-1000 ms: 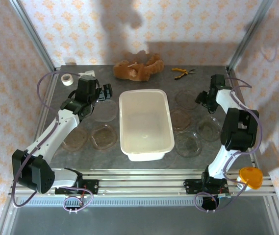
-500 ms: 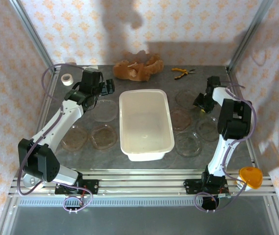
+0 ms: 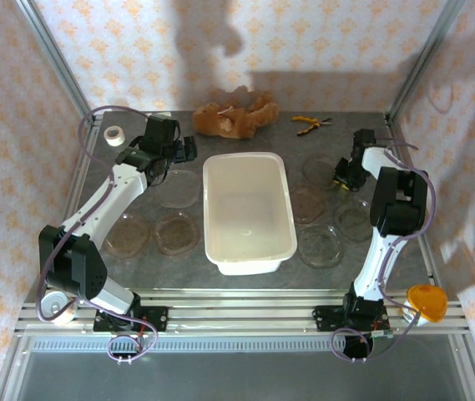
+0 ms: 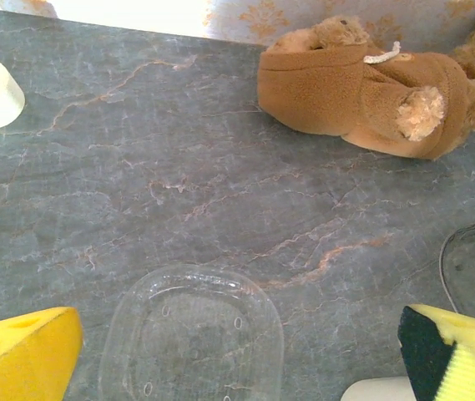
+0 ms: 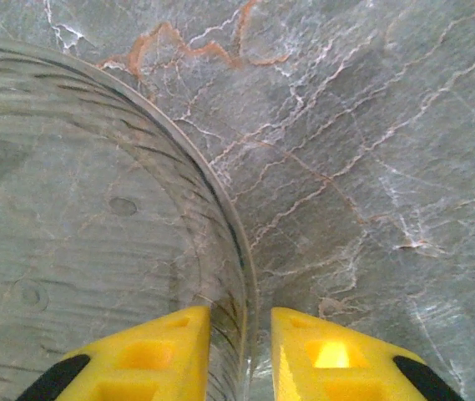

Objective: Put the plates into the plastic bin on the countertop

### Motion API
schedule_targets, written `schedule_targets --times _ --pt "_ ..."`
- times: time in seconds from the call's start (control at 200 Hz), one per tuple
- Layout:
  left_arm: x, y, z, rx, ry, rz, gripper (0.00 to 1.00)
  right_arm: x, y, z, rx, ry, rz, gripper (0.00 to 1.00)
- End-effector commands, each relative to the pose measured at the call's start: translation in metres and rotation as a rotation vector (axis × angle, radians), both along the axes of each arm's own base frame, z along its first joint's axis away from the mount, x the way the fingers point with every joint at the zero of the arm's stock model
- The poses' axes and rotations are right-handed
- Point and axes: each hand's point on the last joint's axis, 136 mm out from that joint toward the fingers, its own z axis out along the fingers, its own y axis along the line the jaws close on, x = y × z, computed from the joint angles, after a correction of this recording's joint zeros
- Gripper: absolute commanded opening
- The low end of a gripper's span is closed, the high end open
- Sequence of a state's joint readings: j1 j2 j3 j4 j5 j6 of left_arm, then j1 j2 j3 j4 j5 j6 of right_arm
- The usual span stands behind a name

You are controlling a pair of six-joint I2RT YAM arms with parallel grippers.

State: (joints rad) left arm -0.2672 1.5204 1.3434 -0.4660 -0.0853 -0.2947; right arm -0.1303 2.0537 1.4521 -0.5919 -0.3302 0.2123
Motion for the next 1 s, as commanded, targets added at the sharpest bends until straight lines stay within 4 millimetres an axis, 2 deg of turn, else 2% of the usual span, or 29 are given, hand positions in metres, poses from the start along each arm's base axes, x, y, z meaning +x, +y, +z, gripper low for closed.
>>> schedule_targets --times 0.0,0.155,0.345,0.621,0.691,0.846,0.991 --pt "0.001 -0.002 0.007 0.012 -0.001 0.001 0.98 0.018 0.002 -0.012 0.009 -0.035 -0.006 0.21" --pt "0.003 -0.004 0.007 0.01 0.007 -0.005 0.98 0.02 0.002 -0.011 0.008 -0.037 -0.008 0.19" --pt "0.004 -0.007 0.006 0.012 0.017 -0.013 0.98 0.022 0.001 -0.007 0.002 -0.047 -0.01 0.13" --pt "0.006 -0.012 0.015 0.001 0.012 -0.029 0.98 0.028 -0.004 0.008 -0.028 -0.077 -0.005 0.06" --pt "0.006 -0.014 0.019 -0.003 0.011 -0.036 0.98 0.028 -0.005 0.014 -0.037 -0.087 0.0 0.02" --pt "0.008 -0.024 0.031 -0.027 0.012 -0.07 0.98 0.028 -0.008 0.042 -0.067 -0.148 0.006 0.01" --pt "0.011 -0.036 0.051 -0.052 0.019 -0.103 0.91 0.029 -0.012 0.091 -0.11 -0.258 0.013 0.0"
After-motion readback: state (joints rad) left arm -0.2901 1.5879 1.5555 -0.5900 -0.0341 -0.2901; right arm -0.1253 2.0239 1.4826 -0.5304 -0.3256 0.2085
